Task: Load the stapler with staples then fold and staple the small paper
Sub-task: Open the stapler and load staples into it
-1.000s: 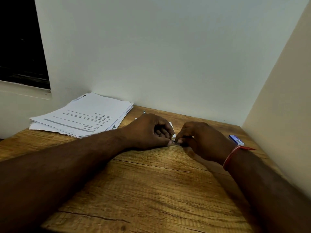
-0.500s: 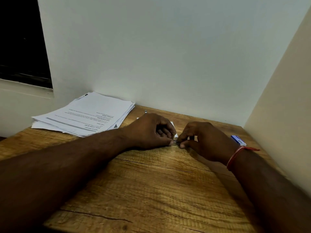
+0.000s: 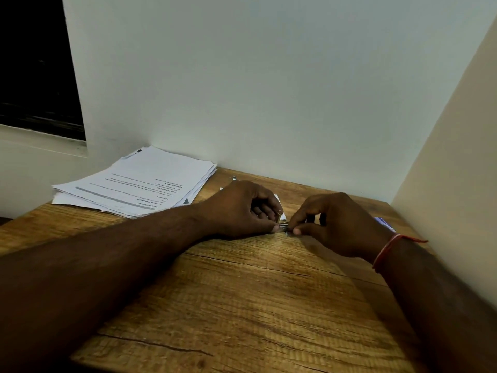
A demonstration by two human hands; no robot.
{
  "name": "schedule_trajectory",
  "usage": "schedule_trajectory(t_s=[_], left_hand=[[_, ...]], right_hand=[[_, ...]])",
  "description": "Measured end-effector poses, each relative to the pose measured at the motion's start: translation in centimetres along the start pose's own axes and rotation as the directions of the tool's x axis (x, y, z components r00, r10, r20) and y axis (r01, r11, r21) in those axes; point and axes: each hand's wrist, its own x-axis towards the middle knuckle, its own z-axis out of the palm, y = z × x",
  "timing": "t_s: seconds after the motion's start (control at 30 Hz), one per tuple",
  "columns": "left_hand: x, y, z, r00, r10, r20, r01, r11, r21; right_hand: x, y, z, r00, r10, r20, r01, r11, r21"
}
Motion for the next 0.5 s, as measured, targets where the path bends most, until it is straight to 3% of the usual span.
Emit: schedule_trajectory(t_s=[0.5], left_hand=[[0.0,0.0,-0.1,1.000,-0.006,0.000,0.006,1.000,0.021]], right_hand=[[0.1,-1.0,0.0,0.985,0.039,0.171,-0.033,0.999,-0.040]])
